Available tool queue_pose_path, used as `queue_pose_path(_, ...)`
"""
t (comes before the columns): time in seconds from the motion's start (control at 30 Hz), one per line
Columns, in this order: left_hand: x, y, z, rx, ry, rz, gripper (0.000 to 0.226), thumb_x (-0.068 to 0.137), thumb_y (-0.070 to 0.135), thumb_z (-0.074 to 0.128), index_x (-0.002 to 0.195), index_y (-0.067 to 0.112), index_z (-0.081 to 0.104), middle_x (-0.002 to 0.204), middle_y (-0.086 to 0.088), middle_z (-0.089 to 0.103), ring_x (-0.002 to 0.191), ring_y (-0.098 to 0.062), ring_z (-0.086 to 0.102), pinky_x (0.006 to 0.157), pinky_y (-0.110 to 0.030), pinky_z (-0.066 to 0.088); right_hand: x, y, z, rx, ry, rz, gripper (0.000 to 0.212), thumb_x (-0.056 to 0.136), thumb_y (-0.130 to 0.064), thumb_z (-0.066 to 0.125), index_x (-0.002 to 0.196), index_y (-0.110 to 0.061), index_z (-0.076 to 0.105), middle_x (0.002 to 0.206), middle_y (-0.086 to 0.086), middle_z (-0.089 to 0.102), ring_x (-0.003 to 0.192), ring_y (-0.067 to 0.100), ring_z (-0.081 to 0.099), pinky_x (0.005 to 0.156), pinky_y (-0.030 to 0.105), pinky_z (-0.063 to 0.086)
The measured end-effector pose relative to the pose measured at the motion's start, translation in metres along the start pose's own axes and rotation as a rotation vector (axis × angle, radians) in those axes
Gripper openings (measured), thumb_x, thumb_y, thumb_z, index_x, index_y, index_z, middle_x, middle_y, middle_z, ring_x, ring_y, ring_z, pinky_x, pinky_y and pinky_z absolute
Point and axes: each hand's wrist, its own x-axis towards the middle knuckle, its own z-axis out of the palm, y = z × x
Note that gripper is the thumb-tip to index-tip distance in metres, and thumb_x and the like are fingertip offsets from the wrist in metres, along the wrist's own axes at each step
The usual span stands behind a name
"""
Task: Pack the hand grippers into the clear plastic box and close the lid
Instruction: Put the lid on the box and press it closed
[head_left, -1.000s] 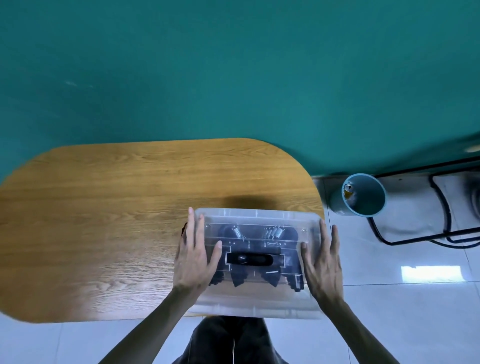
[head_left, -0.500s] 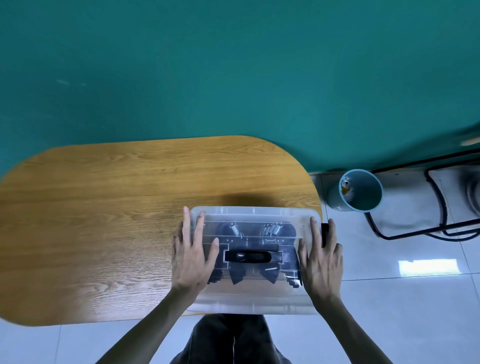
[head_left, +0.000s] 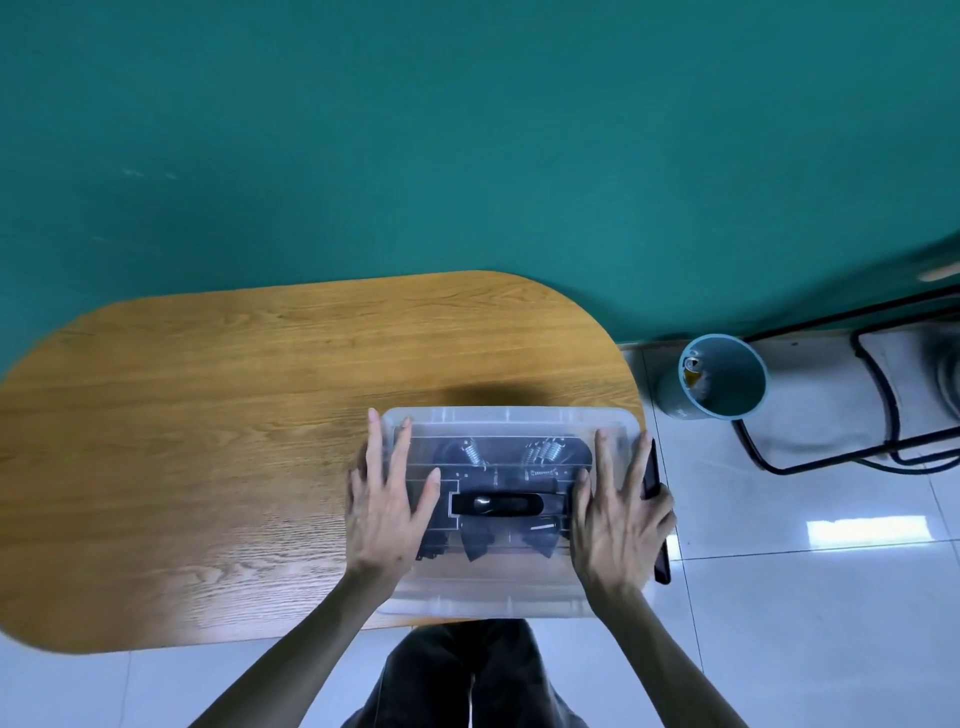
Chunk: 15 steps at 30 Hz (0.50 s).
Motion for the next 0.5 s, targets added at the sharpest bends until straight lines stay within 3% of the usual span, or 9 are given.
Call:
queue_pose_path(0.2,-0.009,-0.008,-0.002,-0.137,0.007,-0.165,0.098,0.087,0.084,0.037,0.16,0.036,-0.007,0.168,0.005,-0.02,0.154,-0.035,0.014,0.118,-0.067,0.021,0.0,0.003,0.001,0.016,-0.004,0.001,0.056,0.104,-0.049,0.027,0.158,-0.042,0.015,0.169,0.004,-0.002,0.094,0.04,0.046,0.079,0.047,0.039)
queue_pose_path(0.27,-0.01,-0.007,-0.005,-0.192,-0.029,-0.239,0.101,0.081,0.087,0.042,0.158,0.045,-0.009,0.168,0.003,-0.021,0.152,-0.037,0.018,0.115,-0.069,0.026,-0.001,0.003,0.003,0.011,-0.005,-0.001,0.055,0.104,-0.049,0.026,0.157,-0.043,0.015,0.169,0.004,-0.002,0.095,0.04,0.046,0.079,0.047,0.039)
queue_pose_path(0.37,-0.01,-0.004,-0.01,-0.248,-0.057,-0.272,0.101,0.075,0.09,0.046,0.151,0.059,-0.013,0.169,0.006,-0.016,0.149,-0.043,0.026,0.099,-0.072,0.044,0.0,0.002,0.003,0.023,-0.003,0.012,0.055,0.103,-0.049,0.025,0.157,-0.044,0.016,0.169,0.003,-0.001,0.093,0.038,0.044,0.079,0.047,0.037)
queue_pose_path(0.5,-0.01,-0.003,-0.012,-0.234,-0.053,-0.253,0.099,0.078,0.083,0.051,0.15,0.061,-0.013,0.169,0.005,-0.015,0.149,-0.044,0.024,0.09,-0.07,0.051,-0.001,0.001,0.003,0.024,0.003,0.011,0.054,0.103,-0.049,0.025,0.156,-0.043,0.02,0.169,0.004,0.001,0.09,0.038,0.042,0.077,0.047,0.035)
